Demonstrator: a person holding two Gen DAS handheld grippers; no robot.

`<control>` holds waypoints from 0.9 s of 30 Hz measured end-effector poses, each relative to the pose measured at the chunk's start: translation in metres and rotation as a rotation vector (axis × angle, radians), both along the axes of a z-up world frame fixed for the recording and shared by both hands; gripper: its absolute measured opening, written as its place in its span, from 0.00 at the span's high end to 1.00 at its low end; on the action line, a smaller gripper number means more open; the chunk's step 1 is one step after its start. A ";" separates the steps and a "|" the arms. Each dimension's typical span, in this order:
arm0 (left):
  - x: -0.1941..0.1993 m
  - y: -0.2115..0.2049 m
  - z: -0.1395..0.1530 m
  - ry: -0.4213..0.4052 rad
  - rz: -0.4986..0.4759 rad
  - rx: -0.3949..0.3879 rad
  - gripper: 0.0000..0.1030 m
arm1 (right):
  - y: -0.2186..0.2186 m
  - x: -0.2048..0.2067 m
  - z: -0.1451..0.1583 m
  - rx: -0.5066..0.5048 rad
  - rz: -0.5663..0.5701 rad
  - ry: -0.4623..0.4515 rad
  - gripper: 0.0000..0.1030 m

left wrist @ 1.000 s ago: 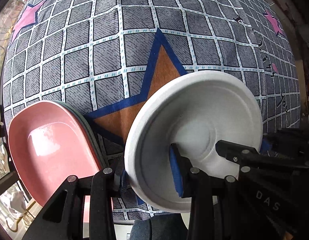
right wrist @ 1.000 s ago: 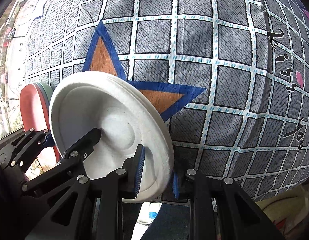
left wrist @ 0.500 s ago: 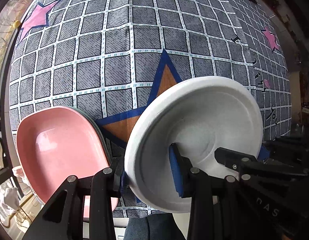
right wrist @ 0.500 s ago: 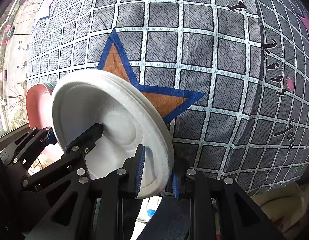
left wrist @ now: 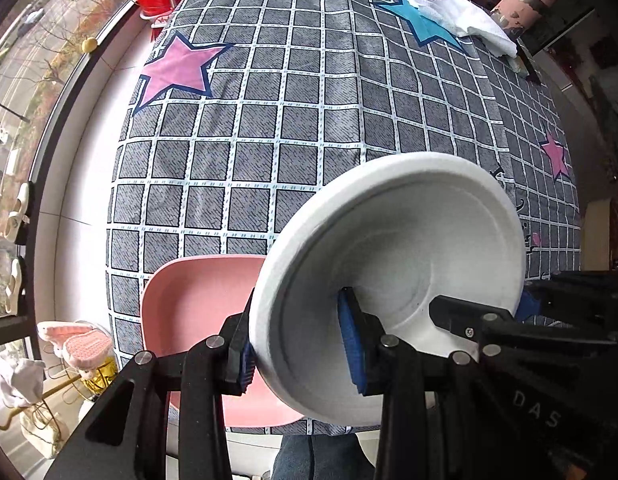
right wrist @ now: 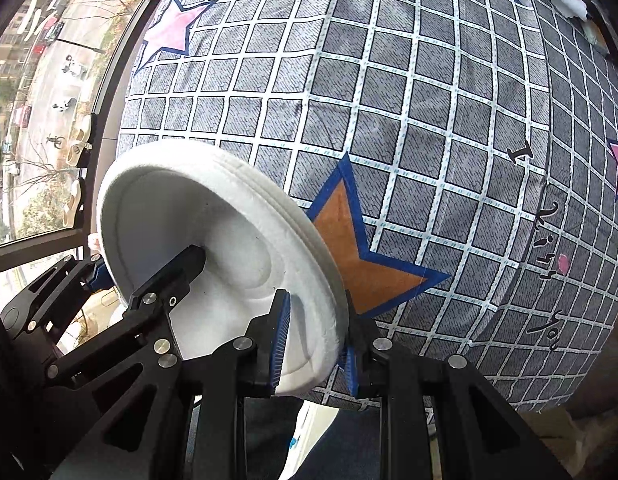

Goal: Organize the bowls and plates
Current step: 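Lower the white bowl onto the pink plate and open the left gripper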

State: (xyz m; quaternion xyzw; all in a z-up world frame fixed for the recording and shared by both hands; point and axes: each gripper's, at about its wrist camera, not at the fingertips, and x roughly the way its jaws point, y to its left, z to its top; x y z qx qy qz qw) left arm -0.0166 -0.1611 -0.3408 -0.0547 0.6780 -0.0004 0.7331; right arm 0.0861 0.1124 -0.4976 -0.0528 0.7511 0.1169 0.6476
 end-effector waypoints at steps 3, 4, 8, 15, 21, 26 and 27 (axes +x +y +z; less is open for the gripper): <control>-0.014 0.031 0.004 0.007 0.053 0.014 0.62 | 0.040 0.003 -0.013 0.012 0.052 0.005 0.74; -0.020 0.042 0.006 0.011 0.069 0.019 0.62 | 0.054 0.004 -0.018 0.016 0.069 0.009 0.74; -0.059 0.107 0.024 0.039 0.121 0.034 0.62 | 0.087 -0.023 -0.041 0.033 0.131 0.039 0.74; -0.084 0.138 0.010 0.093 0.187 0.034 0.62 | 0.140 -0.043 -0.087 0.034 0.177 0.096 0.74; -0.092 0.147 -0.006 0.121 0.214 0.024 0.62 | 0.160 -0.049 -0.111 0.015 0.189 0.110 0.75; -0.094 0.151 -0.013 0.124 0.222 0.004 0.63 | 0.178 -0.047 -0.126 0.011 0.185 0.110 0.75; -0.094 0.152 -0.014 0.121 0.222 0.003 0.63 | 0.181 -0.046 -0.128 0.010 0.182 0.107 0.75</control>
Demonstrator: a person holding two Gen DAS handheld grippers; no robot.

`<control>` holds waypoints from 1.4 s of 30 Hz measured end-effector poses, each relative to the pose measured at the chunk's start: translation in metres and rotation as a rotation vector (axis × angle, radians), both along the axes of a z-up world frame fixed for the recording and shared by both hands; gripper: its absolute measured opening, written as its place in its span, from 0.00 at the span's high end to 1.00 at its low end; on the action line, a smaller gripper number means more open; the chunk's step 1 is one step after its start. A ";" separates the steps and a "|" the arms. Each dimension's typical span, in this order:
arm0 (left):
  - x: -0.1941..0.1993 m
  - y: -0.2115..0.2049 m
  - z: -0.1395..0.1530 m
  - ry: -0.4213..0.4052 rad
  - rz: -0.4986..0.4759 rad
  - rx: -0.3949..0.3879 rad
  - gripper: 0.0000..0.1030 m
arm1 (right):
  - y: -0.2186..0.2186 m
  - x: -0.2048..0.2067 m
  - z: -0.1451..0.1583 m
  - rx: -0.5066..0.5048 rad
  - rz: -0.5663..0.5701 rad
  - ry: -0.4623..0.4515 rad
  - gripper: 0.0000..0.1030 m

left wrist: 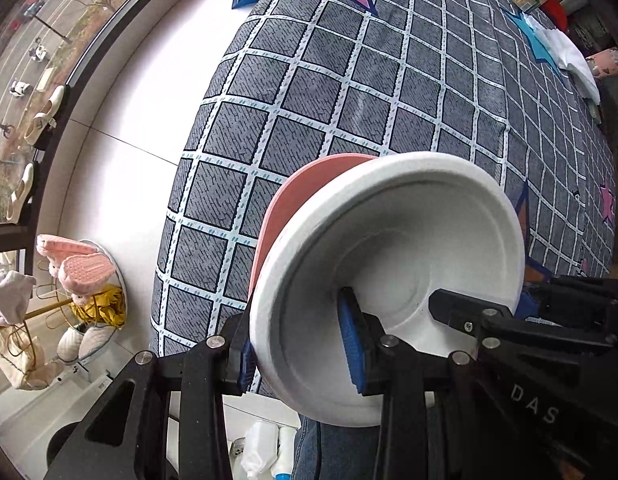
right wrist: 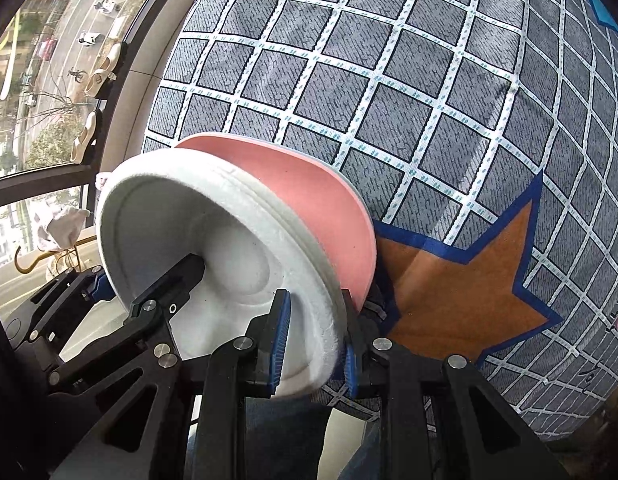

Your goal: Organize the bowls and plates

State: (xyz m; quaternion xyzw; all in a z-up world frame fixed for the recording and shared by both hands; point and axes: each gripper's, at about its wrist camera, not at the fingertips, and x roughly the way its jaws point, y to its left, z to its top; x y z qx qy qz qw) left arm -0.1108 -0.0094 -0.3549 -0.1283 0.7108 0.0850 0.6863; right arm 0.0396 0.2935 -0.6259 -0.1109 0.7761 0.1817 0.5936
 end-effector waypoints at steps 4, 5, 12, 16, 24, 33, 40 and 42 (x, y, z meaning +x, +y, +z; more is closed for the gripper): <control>-0.001 0.000 0.000 -0.009 0.005 -0.007 0.62 | -0.024 0.001 0.016 0.007 -0.003 -0.004 0.75; -0.002 0.001 -0.001 -0.012 0.007 -0.013 0.61 | -0.028 0.000 0.020 0.011 -0.005 -0.006 0.74; -0.001 -0.005 0.014 -0.036 -0.033 0.040 0.44 | -0.057 -0.005 0.061 0.012 0.065 -0.089 0.74; -0.002 0.002 0.025 -0.069 -0.027 0.088 0.23 | -0.070 0.000 0.074 -0.026 0.055 -0.155 0.38; 0.004 -0.008 0.040 -0.089 -0.059 0.085 0.14 | -0.085 0.002 0.092 0.029 0.015 -0.163 0.18; 0.009 -0.026 0.045 -0.094 -0.110 0.061 0.00 | -0.098 -0.006 0.105 0.049 -0.008 -0.175 0.00; 0.009 -0.031 0.046 -0.093 -0.146 0.082 0.00 | -0.111 -0.006 0.109 0.030 -0.037 -0.174 0.00; 0.009 -0.033 0.046 -0.088 -0.161 0.092 0.00 | -0.115 -0.006 0.108 0.024 -0.046 -0.167 0.00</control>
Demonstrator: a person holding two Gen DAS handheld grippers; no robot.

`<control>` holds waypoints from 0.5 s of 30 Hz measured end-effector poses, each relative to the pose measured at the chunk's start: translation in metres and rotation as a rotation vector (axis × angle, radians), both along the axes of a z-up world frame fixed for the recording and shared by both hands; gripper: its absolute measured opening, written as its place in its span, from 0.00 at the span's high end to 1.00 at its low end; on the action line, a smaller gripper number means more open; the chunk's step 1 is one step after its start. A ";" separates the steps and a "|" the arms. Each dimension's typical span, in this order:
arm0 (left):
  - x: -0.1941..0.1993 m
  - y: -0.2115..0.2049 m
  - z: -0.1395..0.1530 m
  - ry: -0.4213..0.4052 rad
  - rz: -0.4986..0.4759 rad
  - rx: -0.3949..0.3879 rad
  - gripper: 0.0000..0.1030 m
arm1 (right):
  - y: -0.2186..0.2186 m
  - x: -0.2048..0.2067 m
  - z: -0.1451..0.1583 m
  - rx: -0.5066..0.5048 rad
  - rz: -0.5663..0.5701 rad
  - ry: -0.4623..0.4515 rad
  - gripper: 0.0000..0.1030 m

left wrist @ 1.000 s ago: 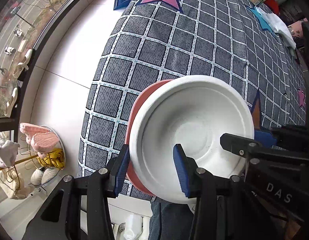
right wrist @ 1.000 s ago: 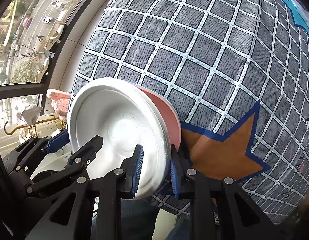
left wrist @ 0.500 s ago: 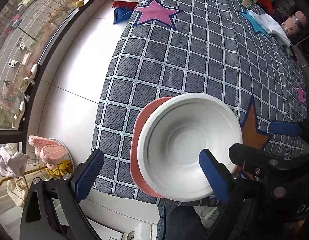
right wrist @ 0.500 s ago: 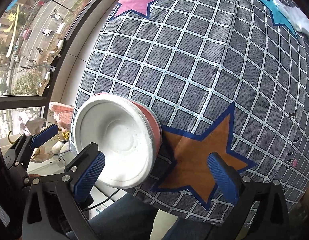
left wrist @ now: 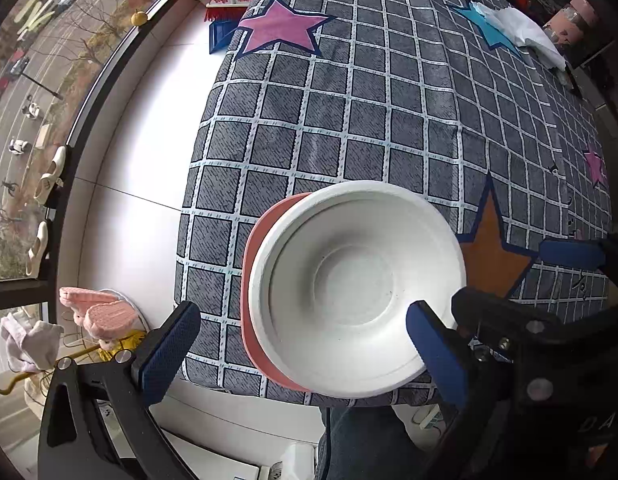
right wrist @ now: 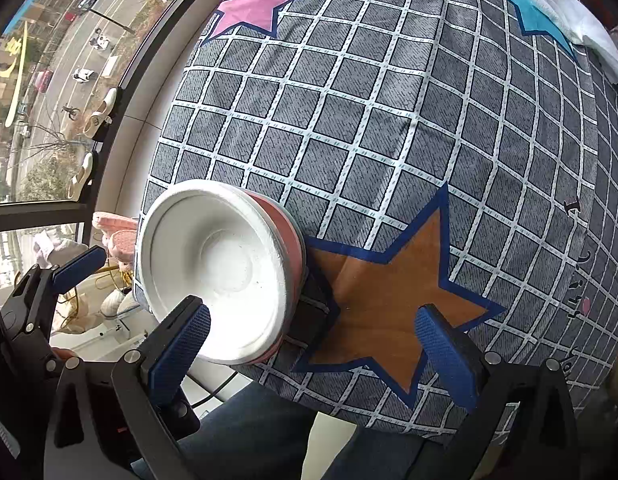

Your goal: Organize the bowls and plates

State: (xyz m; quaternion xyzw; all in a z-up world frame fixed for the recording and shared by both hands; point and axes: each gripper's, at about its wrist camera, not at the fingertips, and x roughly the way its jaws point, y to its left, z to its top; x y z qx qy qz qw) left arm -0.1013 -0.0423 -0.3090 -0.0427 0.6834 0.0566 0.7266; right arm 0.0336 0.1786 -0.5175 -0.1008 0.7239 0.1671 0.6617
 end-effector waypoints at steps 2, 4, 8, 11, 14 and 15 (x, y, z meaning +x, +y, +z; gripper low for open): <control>0.001 -0.001 0.000 0.005 -0.008 0.006 0.00 | -0.002 0.000 0.000 0.000 -0.014 0.007 0.00; 0.001 -0.002 0.000 0.011 -0.015 0.006 0.00 | -0.006 0.000 0.001 -0.003 -0.021 0.008 0.00; 0.002 -0.004 -0.001 0.017 -0.023 0.011 0.00 | -0.009 0.000 0.003 -0.011 -0.036 0.005 0.00; 0.005 -0.007 0.001 0.016 -0.035 0.019 0.00 | -0.011 0.001 0.005 -0.016 -0.037 0.002 0.00; 0.006 -0.012 0.002 0.016 -0.046 0.025 0.00 | -0.012 0.001 0.005 -0.020 -0.037 0.004 0.00; 0.007 -0.013 0.002 0.017 -0.049 0.027 0.00 | -0.012 0.001 0.005 -0.021 -0.036 0.006 0.00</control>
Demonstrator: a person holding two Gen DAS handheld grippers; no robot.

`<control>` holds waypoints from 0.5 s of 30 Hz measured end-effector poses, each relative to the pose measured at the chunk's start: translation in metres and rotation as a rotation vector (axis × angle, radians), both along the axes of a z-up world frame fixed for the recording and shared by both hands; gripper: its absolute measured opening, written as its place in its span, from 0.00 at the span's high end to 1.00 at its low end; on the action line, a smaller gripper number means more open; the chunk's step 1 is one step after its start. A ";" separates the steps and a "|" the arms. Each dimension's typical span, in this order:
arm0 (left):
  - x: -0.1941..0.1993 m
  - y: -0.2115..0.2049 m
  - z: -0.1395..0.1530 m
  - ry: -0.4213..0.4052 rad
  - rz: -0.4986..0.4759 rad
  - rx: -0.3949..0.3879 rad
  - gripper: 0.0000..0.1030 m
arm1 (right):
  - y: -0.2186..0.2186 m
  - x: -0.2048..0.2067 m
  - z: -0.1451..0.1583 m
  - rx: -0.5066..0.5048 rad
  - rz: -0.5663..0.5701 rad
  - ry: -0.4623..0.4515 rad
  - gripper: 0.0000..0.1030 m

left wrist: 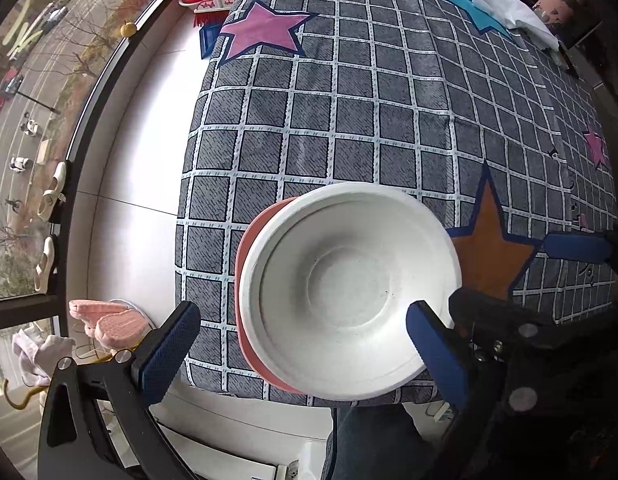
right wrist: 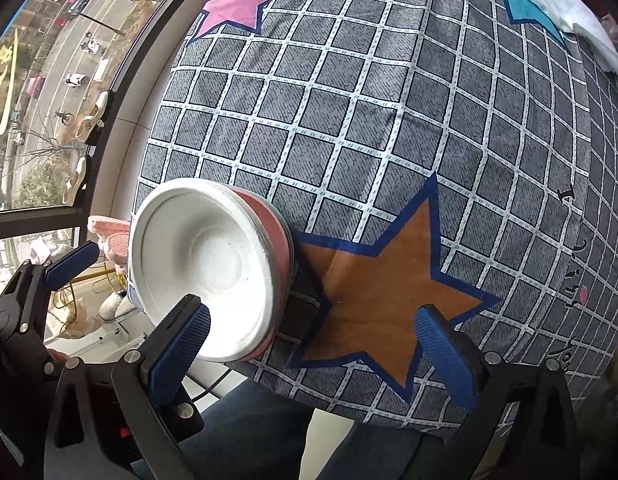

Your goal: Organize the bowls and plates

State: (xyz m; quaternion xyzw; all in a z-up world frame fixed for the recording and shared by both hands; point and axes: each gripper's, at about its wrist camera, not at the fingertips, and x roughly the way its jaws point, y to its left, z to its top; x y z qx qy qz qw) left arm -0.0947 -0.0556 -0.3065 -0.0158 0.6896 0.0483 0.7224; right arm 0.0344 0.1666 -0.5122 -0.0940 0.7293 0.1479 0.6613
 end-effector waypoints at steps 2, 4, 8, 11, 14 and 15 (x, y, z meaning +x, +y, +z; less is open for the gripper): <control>0.000 -0.002 0.000 0.003 -0.003 0.002 0.00 | 0.001 -0.001 0.001 0.000 0.003 0.002 0.00; 0.000 -0.003 0.000 0.005 -0.001 0.003 0.00 | 0.001 -0.002 0.001 -0.002 0.007 0.002 0.00; 0.000 -0.002 0.000 0.007 0.005 0.007 0.00 | 0.001 -0.002 0.002 -0.004 0.007 0.003 0.00; -0.001 0.001 -0.001 0.009 0.002 0.008 0.00 | 0.001 -0.001 0.002 -0.004 0.009 0.003 0.00; -0.002 0.001 -0.001 0.011 -0.004 0.010 0.00 | 0.001 -0.001 0.002 -0.004 0.008 0.003 0.00; -0.002 0.001 -0.002 0.011 -0.006 0.011 0.00 | 0.001 -0.001 0.002 -0.004 0.007 0.003 0.00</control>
